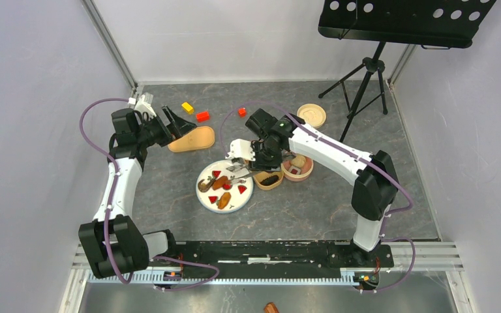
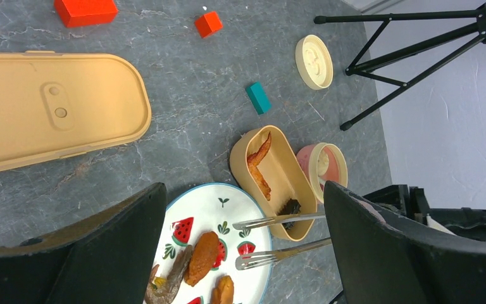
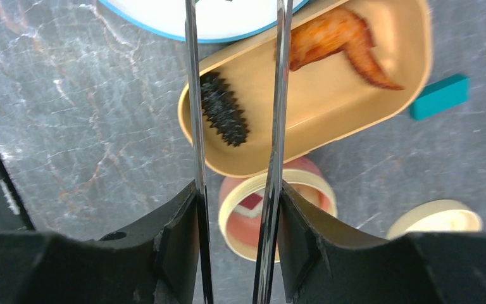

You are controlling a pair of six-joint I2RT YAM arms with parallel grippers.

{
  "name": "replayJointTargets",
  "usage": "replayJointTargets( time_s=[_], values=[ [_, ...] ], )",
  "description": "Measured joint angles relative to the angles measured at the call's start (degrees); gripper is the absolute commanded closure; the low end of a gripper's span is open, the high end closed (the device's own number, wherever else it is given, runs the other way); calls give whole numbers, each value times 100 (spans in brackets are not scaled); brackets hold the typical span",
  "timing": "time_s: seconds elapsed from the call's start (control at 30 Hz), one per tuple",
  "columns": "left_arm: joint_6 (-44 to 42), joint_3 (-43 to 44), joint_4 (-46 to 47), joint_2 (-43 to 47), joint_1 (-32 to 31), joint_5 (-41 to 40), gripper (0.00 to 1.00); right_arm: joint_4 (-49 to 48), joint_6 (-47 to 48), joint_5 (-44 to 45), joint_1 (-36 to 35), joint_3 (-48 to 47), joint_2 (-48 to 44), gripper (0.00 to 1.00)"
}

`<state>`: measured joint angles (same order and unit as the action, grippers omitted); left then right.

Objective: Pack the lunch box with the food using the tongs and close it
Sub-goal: Pick up the fake food from the plate.

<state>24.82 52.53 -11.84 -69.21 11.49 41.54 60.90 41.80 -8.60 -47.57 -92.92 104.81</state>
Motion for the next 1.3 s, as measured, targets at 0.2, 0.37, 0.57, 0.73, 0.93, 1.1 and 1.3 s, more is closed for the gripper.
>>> replayJointTargets(
  time_s=[0.2,0.37,0.57,0.73,0.93,1.1,1.3],
  values=[
    [0,0,0,-2,0,-2,1,-160,673,46,-7,-317,13,50],
    [0,0,0,-2,0,-2,1,-151,1429,-46,-52,-533,50,50],
    [0,0,-2,-2,0,-2,1,-127,1950,-94,-138,-551,278,50],
    [0,0,-2,-2,0,-2,1,-190,1967,-94,-188,-597,564,50],
    [0,0,-2,-11,0,-4,1,-293,1963,-81,-216,-704,750,51],
    [0,0,-4,-50,0,-4,1,-321,1967,-79,-232,-914,960,52],
    [0,0,-4,-57,0,-4,1,-260,2061,-4,-232,-931,1034,55]
  ],
)
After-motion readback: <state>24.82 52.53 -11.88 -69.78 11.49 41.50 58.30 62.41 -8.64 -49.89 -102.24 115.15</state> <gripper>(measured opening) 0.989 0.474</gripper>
